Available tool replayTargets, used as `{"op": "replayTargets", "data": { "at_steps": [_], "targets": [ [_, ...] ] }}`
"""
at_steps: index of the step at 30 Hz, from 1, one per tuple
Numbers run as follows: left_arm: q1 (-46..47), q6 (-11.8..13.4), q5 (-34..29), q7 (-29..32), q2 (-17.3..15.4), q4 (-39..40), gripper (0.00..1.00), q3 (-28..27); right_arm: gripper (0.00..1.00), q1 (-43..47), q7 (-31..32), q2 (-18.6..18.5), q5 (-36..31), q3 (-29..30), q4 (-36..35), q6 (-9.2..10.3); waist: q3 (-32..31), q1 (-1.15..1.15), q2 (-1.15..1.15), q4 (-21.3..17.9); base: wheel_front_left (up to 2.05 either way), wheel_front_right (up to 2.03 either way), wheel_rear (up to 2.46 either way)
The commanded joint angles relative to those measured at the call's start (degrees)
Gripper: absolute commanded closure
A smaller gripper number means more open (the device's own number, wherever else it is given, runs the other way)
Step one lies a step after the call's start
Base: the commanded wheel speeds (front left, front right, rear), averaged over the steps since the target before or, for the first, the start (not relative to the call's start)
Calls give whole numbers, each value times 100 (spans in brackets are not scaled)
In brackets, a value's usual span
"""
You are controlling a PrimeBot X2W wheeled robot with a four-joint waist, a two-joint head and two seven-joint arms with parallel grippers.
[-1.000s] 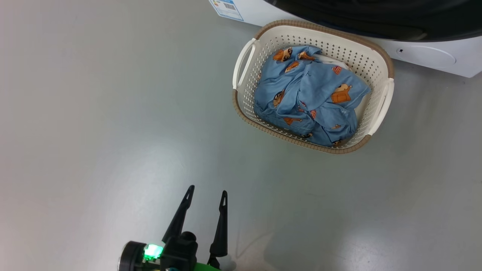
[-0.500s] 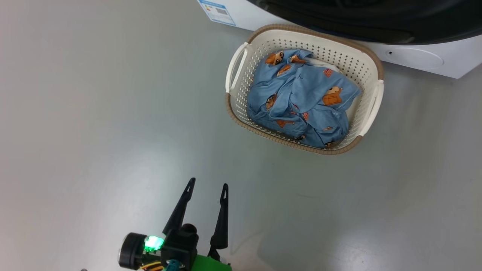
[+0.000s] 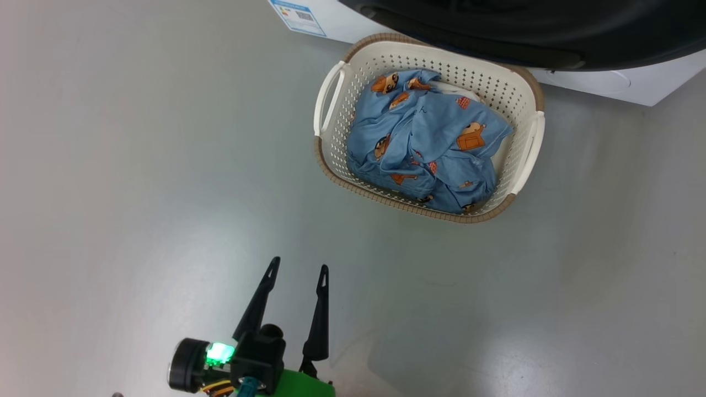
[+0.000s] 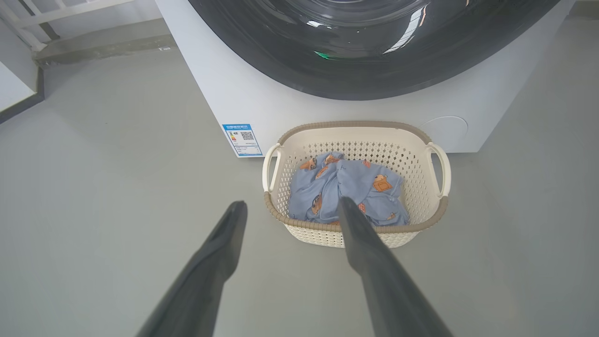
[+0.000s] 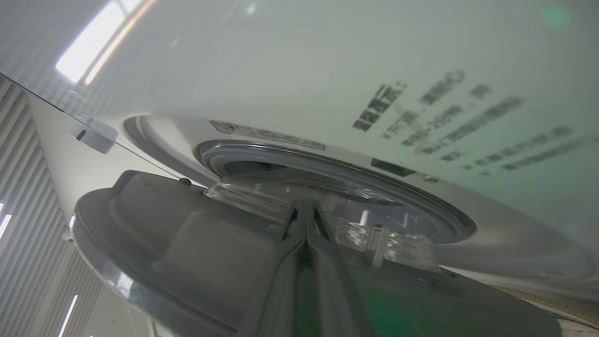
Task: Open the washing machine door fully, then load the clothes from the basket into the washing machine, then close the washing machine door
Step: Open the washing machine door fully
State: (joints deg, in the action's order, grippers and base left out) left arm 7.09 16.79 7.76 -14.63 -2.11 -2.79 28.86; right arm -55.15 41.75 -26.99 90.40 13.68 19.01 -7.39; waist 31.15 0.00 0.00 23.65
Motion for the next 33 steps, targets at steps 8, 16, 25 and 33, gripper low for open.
{"op": "replayTargets", "data": {
  "at_steps": [8,16,25,33],
  "targets": [
    [36,-4,-85,-37,-76,107,0,-229,100,171,321,119,97,-185,-166,-10,-14,0,0,-59,0,0,0],
    [73,-16,-67,-37,-76,64,0,-274,100,268,606,248,137,-275,-288,-10,-88,0,0,-175,0,0,0],
    [203,10,46,-37,-76,50,0,-307,100,501,925,432,67,-507,-473,-10,-207,0,0,-409,0,0,0],
    [269,25,163,-37,-76,-5,0,-323,100,779,1113,717,44,-771,-584,-10,-411,0,0,-611,0,0,0]
  ]
}}
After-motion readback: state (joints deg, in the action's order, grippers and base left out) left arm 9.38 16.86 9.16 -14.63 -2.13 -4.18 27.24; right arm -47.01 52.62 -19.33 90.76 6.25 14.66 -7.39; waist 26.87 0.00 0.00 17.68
